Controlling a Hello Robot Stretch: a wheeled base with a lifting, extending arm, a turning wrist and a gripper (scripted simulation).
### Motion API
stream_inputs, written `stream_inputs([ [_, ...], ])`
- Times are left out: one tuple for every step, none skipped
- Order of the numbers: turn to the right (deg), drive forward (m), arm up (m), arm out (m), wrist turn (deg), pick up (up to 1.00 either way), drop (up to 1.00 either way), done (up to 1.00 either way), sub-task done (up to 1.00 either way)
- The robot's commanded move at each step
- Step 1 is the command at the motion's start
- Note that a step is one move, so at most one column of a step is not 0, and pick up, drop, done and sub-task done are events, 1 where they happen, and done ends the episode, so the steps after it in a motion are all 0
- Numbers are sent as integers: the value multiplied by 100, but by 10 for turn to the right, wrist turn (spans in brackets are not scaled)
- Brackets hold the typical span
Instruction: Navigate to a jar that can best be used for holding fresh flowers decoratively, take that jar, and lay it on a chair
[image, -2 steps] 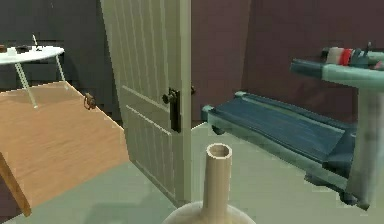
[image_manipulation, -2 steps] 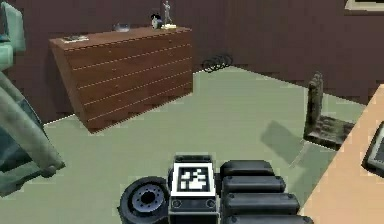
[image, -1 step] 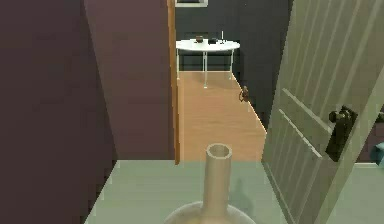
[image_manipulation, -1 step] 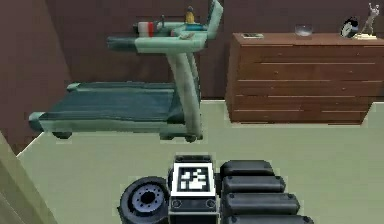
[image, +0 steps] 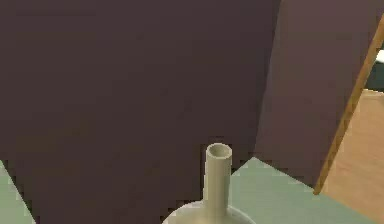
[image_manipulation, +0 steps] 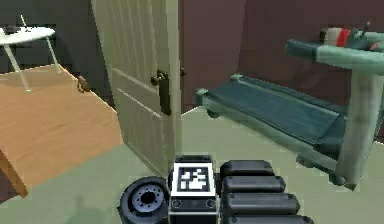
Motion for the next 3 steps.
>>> stream_inputs([
  [-450, 0, 0, 0, 0, 0, 0, 0, 0],
  [-150, 0, 0, 0, 0, 0, 0, 0, 0],
  [-30, 0, 0, 0, 0, 0, 0, 0, 0],
])
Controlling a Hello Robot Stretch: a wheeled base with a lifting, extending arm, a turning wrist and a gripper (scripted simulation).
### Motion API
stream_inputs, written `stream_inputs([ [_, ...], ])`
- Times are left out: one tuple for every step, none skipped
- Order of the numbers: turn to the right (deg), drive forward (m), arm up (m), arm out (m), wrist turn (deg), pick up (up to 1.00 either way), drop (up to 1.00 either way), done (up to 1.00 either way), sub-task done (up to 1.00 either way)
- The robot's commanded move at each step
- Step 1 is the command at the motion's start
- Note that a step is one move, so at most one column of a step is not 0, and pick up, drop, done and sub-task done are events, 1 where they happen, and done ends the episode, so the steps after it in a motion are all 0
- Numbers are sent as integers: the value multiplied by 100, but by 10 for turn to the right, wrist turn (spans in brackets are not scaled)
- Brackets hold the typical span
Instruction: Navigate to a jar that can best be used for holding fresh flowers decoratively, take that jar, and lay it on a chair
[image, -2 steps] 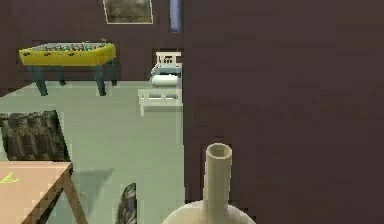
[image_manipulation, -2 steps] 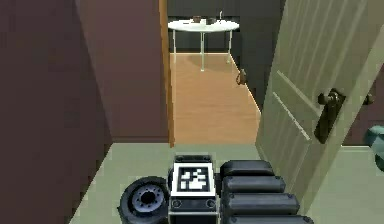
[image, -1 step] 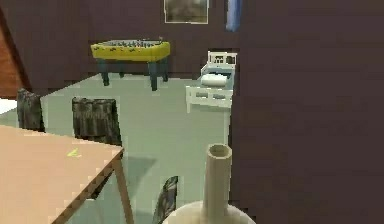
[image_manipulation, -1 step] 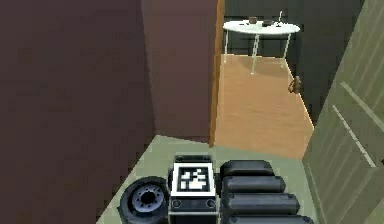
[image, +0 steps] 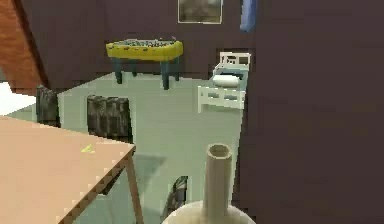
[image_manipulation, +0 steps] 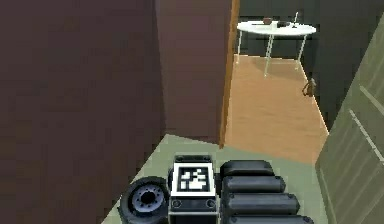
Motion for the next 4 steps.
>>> stream_inputs([
  [450, 0, 0, 0, 0, 0, 0, 0, 0],
  [450, 0, 0, 0, 0, 0, 0, 0, 0],
  [450, 0, 0, 0, 0, 0, 0, 0, 0],
  [420, 0, 0, 0, 0, 0, 0, 0, 0],
])
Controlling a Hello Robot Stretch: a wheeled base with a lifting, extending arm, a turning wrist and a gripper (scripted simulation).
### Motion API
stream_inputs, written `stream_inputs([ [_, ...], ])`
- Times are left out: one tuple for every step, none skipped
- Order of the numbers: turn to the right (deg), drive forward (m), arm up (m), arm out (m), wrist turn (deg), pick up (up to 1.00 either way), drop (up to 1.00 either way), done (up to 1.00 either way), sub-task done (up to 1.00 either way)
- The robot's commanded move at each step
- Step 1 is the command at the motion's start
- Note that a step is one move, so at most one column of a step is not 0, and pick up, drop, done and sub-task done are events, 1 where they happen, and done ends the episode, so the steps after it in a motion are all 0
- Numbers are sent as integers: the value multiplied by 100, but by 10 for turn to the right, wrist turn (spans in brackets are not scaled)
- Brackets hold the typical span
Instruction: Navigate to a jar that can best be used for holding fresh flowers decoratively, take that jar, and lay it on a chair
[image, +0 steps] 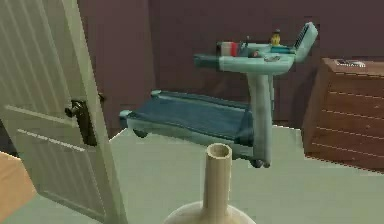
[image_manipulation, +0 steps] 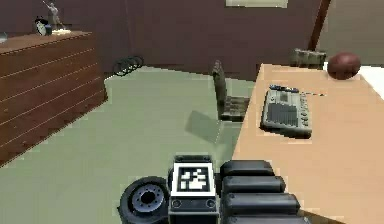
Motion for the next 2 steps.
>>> stream_inputs([
  [450, 0, 0, 0, 0, 0, 0, 0, 0],
  [450, 0, 0, 0, 0, 0, 0, 0, 0],
])
